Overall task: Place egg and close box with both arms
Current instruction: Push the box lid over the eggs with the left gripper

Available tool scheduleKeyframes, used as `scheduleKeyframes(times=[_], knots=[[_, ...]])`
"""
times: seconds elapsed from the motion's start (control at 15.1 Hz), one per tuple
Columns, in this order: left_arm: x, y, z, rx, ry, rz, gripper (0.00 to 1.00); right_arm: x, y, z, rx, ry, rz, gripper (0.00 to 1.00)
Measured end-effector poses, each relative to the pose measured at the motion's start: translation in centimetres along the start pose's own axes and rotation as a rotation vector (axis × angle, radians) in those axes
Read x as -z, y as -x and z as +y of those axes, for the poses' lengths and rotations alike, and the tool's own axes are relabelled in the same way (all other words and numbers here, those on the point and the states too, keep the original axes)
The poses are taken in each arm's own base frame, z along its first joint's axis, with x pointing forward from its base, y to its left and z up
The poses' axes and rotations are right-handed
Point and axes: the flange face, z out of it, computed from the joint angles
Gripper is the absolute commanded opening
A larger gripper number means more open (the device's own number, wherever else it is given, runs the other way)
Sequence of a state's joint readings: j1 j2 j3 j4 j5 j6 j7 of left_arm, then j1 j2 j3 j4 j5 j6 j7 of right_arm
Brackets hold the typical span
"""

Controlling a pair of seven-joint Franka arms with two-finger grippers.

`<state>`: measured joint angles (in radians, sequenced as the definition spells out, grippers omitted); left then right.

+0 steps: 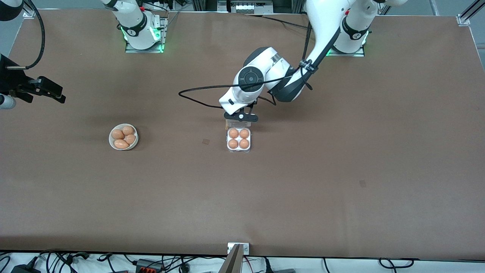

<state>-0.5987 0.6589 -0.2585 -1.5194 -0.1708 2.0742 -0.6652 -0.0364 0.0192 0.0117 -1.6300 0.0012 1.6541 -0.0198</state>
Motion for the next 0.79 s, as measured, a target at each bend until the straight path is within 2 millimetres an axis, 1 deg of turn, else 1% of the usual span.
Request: scheduleKeyframes(times=[0.26,0.4,0.6,0.66,0.79], knots=[[-1.5,-1.0,-0.5,-0.008,-0.028,0.015,0.0,0.0,0.0,0.0,0.001,0.0,-0.001,1.0],[-1.7,-1.2,-0.6,-0.016,-0.04,0.025,0.0,0.0,0.0,0.0,0.001,0.0,-0.001,1.0],[-0.9,-2.0,-0.6,-0.024,-0.048,0.055,0.0,0.0,0.0,-0.1,0.004,0.0,-0.001,1.0],[-0.4,-2.6,-0.8,-0.022,-0.048,0.072,0.0,0.0,0.0,-0.2,0.005,0.0,-0.001,1.0],[0.7,-4.5,-1.1,-0.005,-0.031,0.112,0.0,0.0,0.0,-0.3,0.007,0.0,-0.002,1.0]])
